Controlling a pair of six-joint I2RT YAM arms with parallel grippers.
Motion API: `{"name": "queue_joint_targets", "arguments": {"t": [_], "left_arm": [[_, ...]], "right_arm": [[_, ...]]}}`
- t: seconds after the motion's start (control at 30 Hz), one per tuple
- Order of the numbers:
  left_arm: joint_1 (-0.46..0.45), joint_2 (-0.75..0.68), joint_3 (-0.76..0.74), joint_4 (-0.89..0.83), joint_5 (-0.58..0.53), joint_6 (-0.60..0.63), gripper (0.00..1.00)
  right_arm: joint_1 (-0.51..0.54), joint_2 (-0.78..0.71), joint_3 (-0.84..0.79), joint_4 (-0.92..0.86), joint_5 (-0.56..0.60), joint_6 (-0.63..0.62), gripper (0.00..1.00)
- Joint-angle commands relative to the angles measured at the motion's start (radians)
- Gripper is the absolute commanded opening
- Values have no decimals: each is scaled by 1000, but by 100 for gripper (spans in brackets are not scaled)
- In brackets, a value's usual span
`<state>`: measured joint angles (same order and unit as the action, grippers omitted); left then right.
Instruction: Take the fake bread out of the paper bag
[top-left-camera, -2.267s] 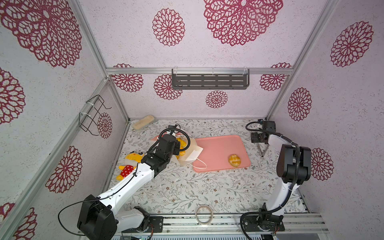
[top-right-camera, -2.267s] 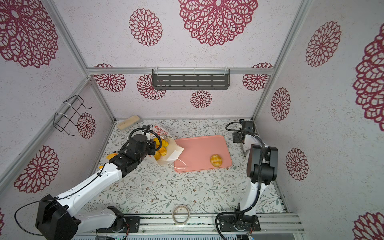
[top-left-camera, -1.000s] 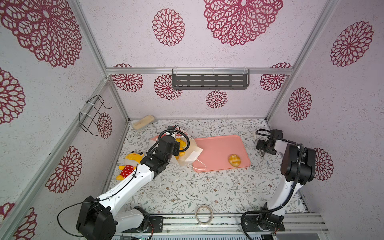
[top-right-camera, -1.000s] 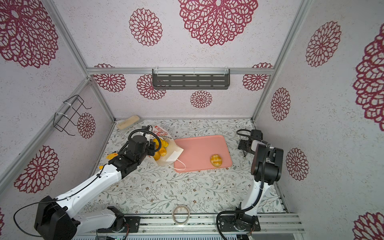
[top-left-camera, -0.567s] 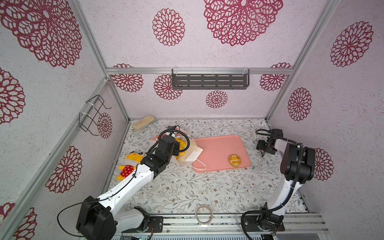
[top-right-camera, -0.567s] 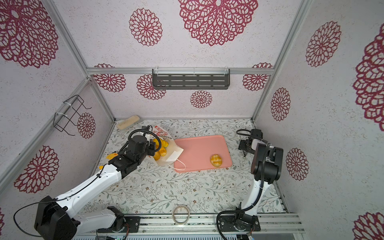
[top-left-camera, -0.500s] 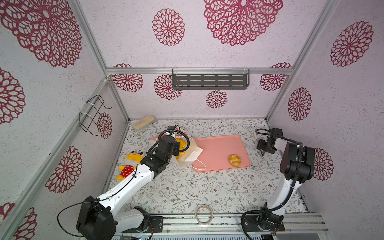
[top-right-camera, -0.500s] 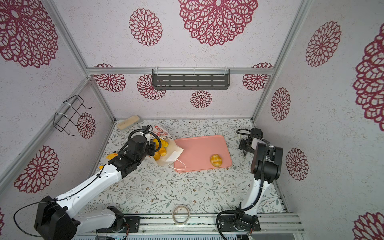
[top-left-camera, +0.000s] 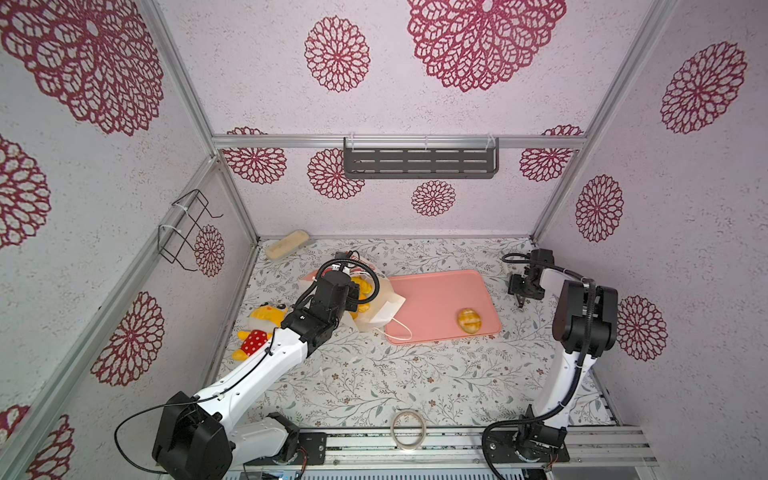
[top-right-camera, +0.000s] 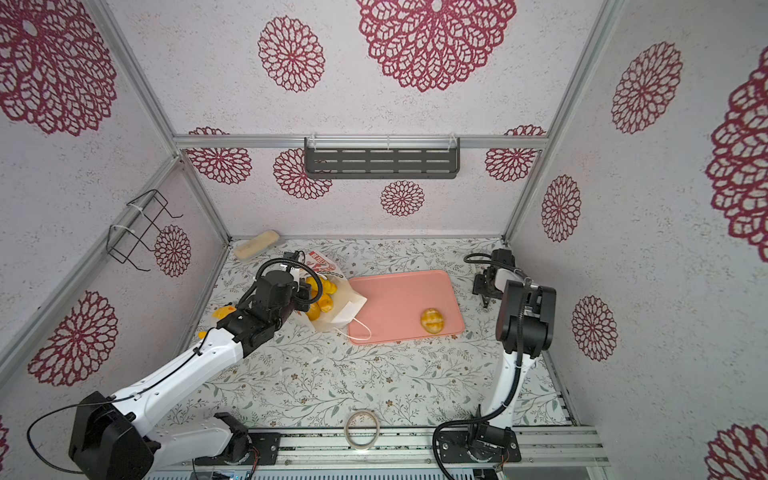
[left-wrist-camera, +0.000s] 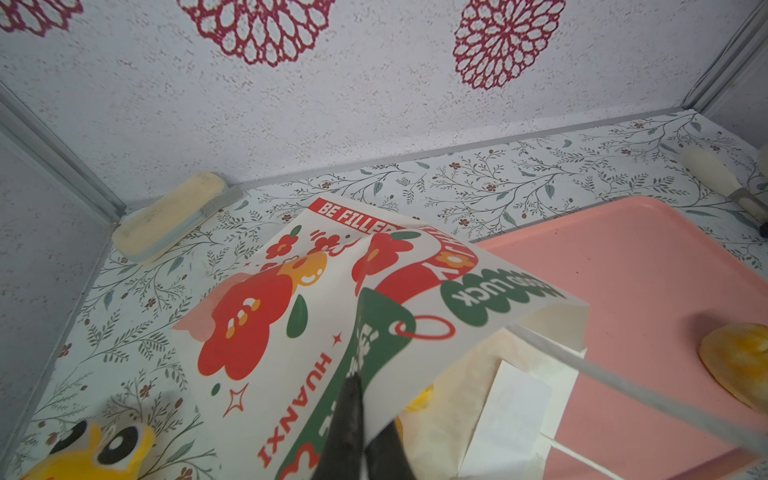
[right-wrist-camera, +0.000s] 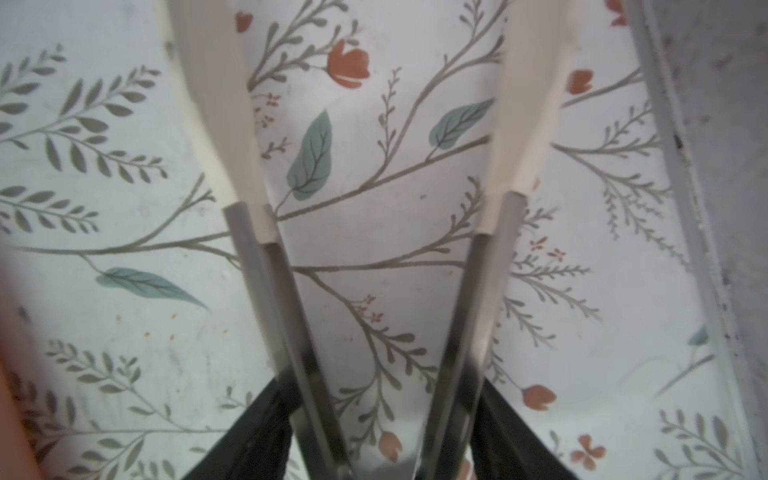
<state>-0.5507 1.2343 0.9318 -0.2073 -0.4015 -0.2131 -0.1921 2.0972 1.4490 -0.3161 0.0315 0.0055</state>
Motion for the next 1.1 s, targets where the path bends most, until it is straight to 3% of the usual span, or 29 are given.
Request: {"name": "queue_joint_targets", "arguments": {"t": [0.0,0.1,0.3,0.77,1.07], "left_arm": [[7,-21,-4,-16,-3,-6,0],[8,-21,-7,-13,-2,-8,0],[9,-25,-10,-6,3,-12,0],[9,-36,-10,17,35,-35,0],[8,-47,-3,16,35,-18,0]], "right_arm": [[10,28,-25,-96,36,-21,53],[10,-3,-63,-80,43,-21,44],[10,-98,-115,-91,38,17,38],[10,-479,-273,-244,-152,108,38],[10,-637,-248,-450,-297,204,45]]}}
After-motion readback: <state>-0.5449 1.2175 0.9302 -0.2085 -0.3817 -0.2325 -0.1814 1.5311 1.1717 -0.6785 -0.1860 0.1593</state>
